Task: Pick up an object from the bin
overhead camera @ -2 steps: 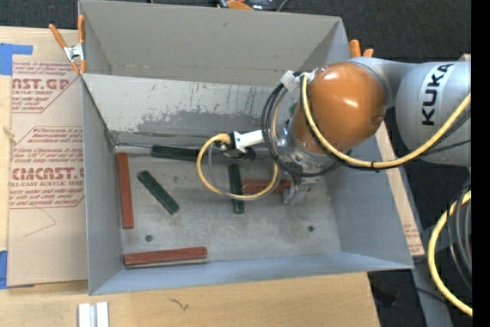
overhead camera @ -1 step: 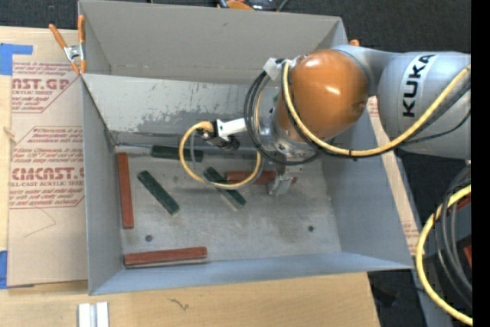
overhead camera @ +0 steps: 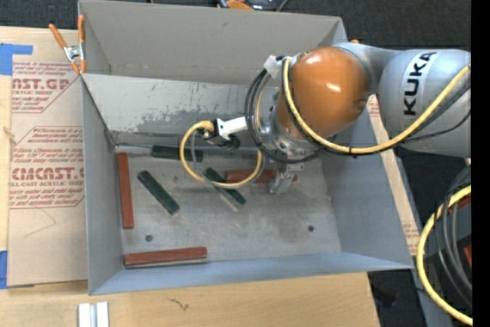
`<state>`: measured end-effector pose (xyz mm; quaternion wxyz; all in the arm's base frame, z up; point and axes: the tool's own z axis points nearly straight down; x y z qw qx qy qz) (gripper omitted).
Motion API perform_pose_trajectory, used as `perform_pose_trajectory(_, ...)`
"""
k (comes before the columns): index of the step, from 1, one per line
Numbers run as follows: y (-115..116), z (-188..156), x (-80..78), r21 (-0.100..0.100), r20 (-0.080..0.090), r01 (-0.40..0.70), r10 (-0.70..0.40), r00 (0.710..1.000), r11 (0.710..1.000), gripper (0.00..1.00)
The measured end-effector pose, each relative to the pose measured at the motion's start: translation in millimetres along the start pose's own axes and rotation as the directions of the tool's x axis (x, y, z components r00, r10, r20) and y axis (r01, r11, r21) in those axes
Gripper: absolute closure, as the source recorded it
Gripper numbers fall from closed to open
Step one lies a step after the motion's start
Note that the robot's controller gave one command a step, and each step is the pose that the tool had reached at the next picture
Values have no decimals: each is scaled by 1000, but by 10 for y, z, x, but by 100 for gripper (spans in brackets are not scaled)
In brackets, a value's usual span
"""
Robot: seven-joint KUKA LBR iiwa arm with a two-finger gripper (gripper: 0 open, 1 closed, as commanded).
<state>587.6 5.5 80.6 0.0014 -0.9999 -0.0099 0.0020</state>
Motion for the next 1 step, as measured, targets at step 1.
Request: perform_pose_trajectory(1, -35, 96, -75, -1, -5, 11, -11, 1000, 1000, 100)
